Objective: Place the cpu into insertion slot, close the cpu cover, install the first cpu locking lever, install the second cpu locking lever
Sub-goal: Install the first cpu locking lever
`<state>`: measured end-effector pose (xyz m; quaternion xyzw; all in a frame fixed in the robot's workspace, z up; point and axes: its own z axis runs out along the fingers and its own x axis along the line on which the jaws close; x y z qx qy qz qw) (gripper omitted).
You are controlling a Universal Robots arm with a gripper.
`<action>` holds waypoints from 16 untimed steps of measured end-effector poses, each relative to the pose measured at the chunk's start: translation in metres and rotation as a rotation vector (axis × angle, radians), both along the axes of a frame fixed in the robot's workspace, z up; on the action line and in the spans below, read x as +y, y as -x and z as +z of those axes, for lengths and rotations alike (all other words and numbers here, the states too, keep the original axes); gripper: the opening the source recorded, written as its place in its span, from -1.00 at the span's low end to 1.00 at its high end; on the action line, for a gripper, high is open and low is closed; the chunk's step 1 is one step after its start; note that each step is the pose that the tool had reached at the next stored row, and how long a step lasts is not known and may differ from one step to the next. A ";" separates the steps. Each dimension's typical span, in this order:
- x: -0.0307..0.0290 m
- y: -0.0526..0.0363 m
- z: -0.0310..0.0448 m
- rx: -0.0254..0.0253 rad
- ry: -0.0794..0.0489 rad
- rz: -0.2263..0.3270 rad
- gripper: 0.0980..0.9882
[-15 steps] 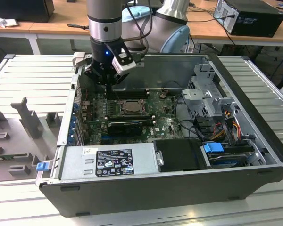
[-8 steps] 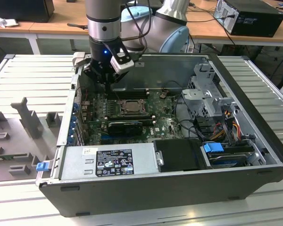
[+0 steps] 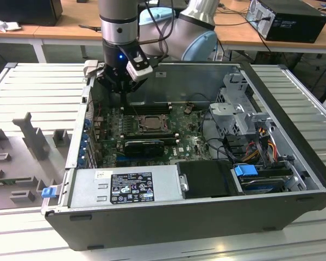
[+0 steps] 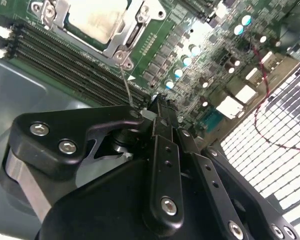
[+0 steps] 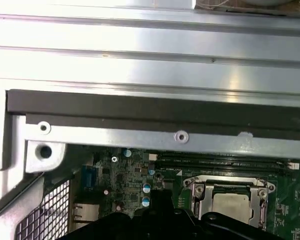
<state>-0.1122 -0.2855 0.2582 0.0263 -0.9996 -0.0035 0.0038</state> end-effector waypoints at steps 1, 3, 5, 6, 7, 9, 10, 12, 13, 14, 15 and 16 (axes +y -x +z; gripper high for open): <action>0.0020 -0.0005 0.0000 0.0000 0.000 0.000 -0.98; 0.0028 -0.0019 -0.0001 0.0000 0.000 0.000 -0.98; 0.0029 -0.0042 -0.0002 0.0001 0.000 0.000 -0.98; 0.0028 -0.0055 -0.0001 0.0001 0.000 -0.001 -0.98; 0.0028 -0.0068 -0.0001 0.0001 0.000 -0.003 -0.98; 0.0028 -0.0098 -0.0002 0.0000 0.001 -0.008 -0.98; 0.0028 -0.0118 -0.0002 -0.0001 0.001 -0.011 -0.98; 0.0028 -0.0153 -0.0002 0.0000 0.002 -0.014 -0.98; 0.0028 -0.0181 -0.0002 0.0000 0.002 -0.015 -0.98; 0.0028 -0.0201 -0.0002 0.0001 0.003 -0.016 -0.98; 0.0028 -0.0236 -0.0002 0.0001 0.003 -0.016 -0.98; 0.0028 -0.0266 -0.0002 0.0001 0.003 -0.017 -0.98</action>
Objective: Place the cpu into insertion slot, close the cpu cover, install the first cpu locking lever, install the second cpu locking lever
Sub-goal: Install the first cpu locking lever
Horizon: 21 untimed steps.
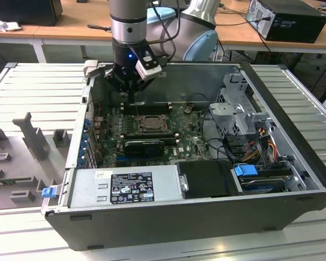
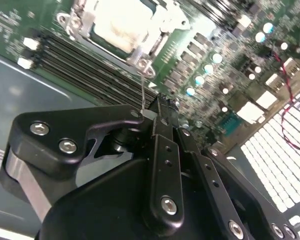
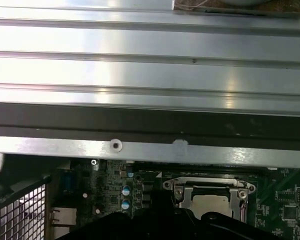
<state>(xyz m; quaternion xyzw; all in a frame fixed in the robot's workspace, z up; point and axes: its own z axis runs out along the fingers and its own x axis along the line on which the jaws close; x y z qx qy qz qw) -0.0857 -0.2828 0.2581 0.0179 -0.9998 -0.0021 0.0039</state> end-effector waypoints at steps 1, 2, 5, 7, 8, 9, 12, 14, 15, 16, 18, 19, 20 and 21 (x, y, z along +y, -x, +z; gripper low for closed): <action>0.0000 -0.0045 0.0000 0.0001 0.000 -0.001 -0.98; 0.0000 -0.0086 -0.0001 0.0001 0.000 -0.001 -0.98; 0.0000 -0.0187 -0.0007 0.0001 0.000 -0.004 -0.98; 0.0000 -0.0229 -0.0011 0.0001 0.000 -0.005 -0.98; 0.0000 -0.0259 -0.0013 0.0002 0.000 -0.005 -0.98; 0.0000 -0.0289 -0.0016 0.0002 0.000 -0.005 -0.98; 0.0000 -0.0363 -0.0035 0.0001 -0.049 -0.007 -0.98; 0.0000 -0.0363 -0.0057 -0.0024 -0.049 -0.010 -0.98; 0.0000 -0.0364 -0.0073 -0.0026 -0.049 -0.011 -0.98; 0.0000 -0.0367 -0.0093 -0.0028 -0.049 -0.012 -0.98; 0.0000 -0.0390 -0.0134 -0.0029 -0.049 -0.013 -0.98; 0.0000 -0.0405 -0.0153 -0.0029 -0.049 -0.014 -0.98; 0.0000 -0.0420 -0.0170 -0.0029 -0.049 -0.014 -0.98; 0.0000 -0.0439 -0.0189 -0.0029 -0.049 -0.014 -0.98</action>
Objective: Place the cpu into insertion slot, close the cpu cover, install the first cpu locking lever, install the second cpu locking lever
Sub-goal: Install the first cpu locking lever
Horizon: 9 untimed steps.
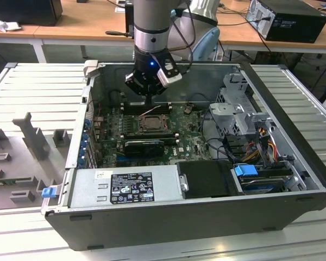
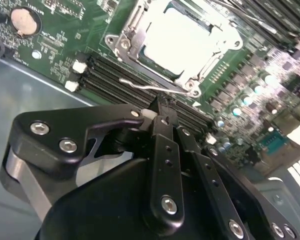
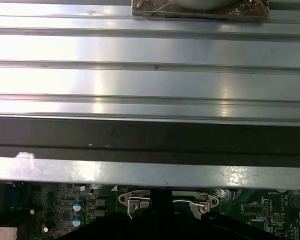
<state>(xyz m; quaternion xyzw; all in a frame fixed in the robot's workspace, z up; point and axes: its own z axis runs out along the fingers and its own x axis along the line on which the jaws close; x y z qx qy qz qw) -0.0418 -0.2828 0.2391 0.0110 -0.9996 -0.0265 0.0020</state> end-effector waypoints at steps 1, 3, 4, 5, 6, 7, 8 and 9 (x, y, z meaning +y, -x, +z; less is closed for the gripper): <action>0.0000 -0.0017 -0.0023 0.0001 0.000 0.000 -0.98; 0.0000 -0.0039 -0.0068 0.0000 0.000 -0.001 -0.98; 0.0000 -0.0046 -0.0084 0.0000 0.000 -0.001 -0.98; 0.0003 -0.0060 -0.0115 -0.0009 -0.001 -0.001 -0.98; 0.0006 -0.0070 -0.0118 -0.0011 -0.002 -0.001 -0.98; 0.0009 -0.0083 -0.0122 -0.0011 -0.002 -0.001 -0.98; 0.0013 -0.0100 -0.0126 -0.0011 -0.002 -0.001 -0.98; 0.0016 -0.0114 -0.0132 -0.0012 -0.002 -0.001 -0.98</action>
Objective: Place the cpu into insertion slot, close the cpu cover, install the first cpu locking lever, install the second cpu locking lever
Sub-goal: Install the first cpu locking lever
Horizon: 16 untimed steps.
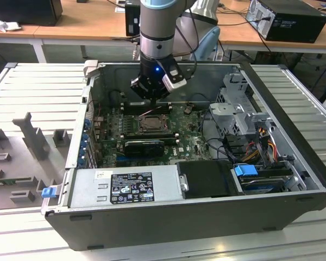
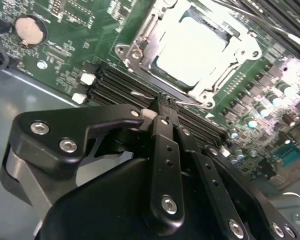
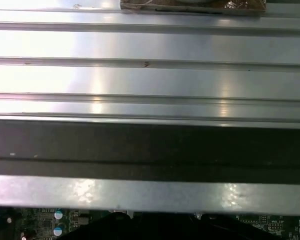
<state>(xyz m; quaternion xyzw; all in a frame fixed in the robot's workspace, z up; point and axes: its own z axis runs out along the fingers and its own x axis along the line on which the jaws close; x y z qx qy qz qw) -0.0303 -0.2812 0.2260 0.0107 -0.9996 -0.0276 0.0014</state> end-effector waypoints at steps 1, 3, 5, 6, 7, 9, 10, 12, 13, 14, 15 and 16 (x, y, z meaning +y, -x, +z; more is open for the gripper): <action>0.0005 -0.0023 -0.0013 0.0000 0.000 0.000 -0.98; 0.0015 -0.0064 -0.0045 0.0000 -0.001 0.000 -0.98; 0.0022 -0.0084 -0.0075 0.0001 -0.002 0.000 -0.98; 0.0025 -0.0097 -0.0094 0.0001 -0.002 0.000 -0.98; 0.0026 -0.0106 -0.0104 0.0001 -0.002 0.000 -0.98; 0.0026 -0.0127 -0.0121 0.0001 -0.002 0.000 -0.98; 0.0026 -0.0132 -0.0129 0.0001 -0.002 0.000 -0.98; 0.0026 -0.0140 -0.0145 0.0001 -0.002 0.000 -0.98; 0.0026 -0.0141 -0.0155 0.0001 -0.002 0.000 -0.98; 0.0026 -0.0141 -0.0161 0.0000 -0.002 0.000 -0.98; 0.0025 -0.0142 -0.0166 0.0001 -0.002 0.000 -0.98; 0.0024 -0.0141 -0.0171 0.0001 -0.002 0.000 -0.98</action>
